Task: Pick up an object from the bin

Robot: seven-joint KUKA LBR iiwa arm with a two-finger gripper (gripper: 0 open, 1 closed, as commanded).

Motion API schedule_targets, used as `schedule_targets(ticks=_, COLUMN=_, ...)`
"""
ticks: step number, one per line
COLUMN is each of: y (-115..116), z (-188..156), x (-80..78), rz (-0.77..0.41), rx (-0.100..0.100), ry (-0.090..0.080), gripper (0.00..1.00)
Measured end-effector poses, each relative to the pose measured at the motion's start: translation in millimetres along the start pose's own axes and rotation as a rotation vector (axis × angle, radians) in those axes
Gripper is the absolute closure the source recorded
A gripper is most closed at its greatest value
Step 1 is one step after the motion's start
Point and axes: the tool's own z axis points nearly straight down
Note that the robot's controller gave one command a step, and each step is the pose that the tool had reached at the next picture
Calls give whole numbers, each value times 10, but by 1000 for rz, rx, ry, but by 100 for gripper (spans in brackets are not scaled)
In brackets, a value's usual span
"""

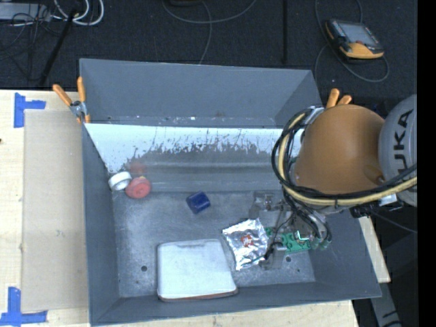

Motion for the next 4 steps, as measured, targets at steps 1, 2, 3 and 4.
schedule_targets(ticks=1, y=-237, z=955, x=-311, rz=-361, rx=1, ry=-4, gripper=0)
schedule_targets(ticks=2, y=-519, z=1513, x=-317, rz=-350, rx=1, ry=-5, gripper=0)
schedule_targets(ticks=3, y=-513, z=1490, x=-326, rz=-349, rx=0, ry=-8, gripper=100)
schedule_targets(ticks=4, y=-511, z=119, x=-423, rz=-397, rx=4, ry=-18, gripper=100)
